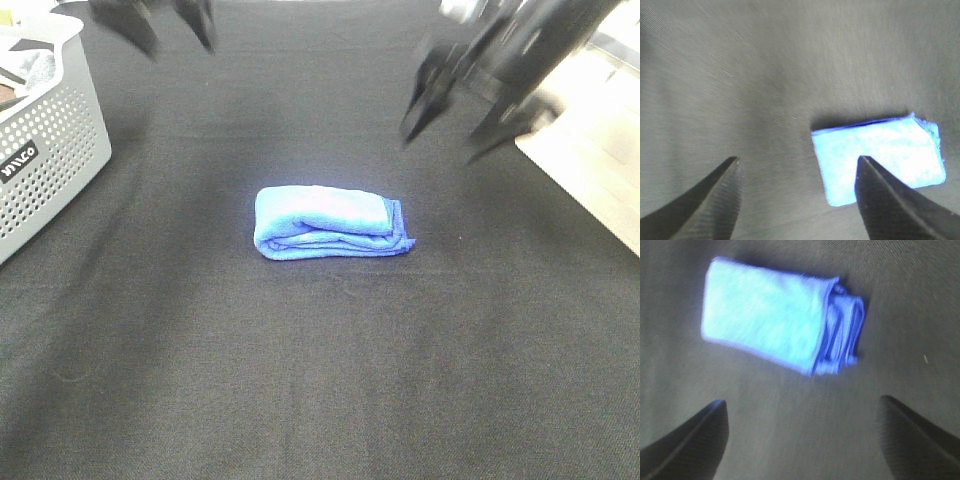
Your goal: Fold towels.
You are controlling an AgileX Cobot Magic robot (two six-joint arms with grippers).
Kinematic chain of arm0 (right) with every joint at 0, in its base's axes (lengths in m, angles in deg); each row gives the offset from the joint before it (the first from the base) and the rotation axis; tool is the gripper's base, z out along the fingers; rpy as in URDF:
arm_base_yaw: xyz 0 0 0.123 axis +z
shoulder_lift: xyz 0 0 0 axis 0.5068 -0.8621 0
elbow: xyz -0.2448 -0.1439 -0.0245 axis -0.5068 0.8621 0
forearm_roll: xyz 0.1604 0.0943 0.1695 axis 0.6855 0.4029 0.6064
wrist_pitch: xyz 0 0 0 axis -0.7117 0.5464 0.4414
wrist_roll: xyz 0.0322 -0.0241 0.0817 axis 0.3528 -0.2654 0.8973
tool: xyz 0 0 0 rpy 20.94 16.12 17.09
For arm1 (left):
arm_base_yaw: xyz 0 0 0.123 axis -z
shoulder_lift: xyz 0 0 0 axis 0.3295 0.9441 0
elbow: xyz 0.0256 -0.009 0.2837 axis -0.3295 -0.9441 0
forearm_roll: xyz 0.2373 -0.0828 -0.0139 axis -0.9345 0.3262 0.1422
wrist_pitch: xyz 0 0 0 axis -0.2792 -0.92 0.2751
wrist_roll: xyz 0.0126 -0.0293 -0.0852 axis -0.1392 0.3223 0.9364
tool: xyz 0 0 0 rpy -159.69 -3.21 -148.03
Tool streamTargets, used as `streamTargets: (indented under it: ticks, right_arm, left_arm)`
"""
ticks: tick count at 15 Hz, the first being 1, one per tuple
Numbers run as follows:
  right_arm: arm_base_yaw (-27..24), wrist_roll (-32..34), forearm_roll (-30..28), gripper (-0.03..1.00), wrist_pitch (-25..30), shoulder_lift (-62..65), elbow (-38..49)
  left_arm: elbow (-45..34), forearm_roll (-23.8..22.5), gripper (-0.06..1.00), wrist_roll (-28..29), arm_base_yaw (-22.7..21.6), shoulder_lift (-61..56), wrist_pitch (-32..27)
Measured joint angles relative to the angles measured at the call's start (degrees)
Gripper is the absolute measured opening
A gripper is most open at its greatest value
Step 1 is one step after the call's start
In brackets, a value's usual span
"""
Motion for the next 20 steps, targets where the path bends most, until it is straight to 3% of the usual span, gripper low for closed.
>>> streamTargets:
  ticks: [3, 5, 8, 13, 16, 20]
  right_arm:
    - [0.00, 1.15, -2.23, 0.77, 3.90, 5.10, 0.00]
    - [0.00, 1.55, -5.16, 0.77, 7.73, 11.06, 0.00]
    - [0.00, 1.78, -7.56, 0.77, 7.96, 20.11, 2.64]
    - [0.00, 1.78, -11.17, 0.77, 8.25, 39.82, 18.62]
    - [0.00, 1.78, -13.46, 0.77, 8.54, 54.03, 32.54]
    - [0.00, 1.78, -19.02, 0.77, 6.53, 70.13, 46.24]
  left_arm:
    - [-4.47, -1.60, 0.62, -0.34, 1.95, -5.61, 0.00]
    - [-14.90, -5.44, 0.62, -0.29, 4.24, -15.99, -0.06]
    - [-29.74, -6.88, 0.62, 1.66, 4.93, -30.88, -0.11]
    - [-54.72, -7.68, 0.62, 2.46, 4.93, -59.30, -0.29]
    - [-71.33, -6.53, 0.62, 2.23, 4.93, -80.90, -0.40]
    - [-84.45, -4.81, 0.62, 1.26, 4.93, -104.56, -0.57]
